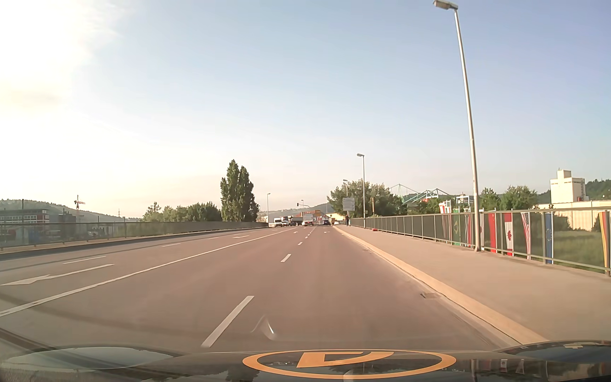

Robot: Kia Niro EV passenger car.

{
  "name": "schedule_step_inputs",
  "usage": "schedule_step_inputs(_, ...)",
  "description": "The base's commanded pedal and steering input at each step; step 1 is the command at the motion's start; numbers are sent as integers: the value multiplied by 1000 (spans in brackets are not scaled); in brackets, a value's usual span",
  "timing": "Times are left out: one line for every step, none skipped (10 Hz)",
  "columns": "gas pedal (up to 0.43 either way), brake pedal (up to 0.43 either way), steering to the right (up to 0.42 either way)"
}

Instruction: Follow the waypoints while adhering to traffic rules and regulations

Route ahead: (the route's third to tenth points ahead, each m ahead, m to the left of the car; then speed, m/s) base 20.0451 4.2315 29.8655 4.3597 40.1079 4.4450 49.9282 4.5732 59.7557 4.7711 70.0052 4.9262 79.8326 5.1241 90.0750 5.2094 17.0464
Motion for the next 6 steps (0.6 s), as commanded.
schedule_step_inputs(197,0,-6)
schedule_step_inputs(197,0,-6)
schedule_step_inputs(197,0,-6)
schedule_step_inputs(197,0,-6)
schedule_step_inputs(209,0,-6)
schedule_step_inputs(209,0,-6)
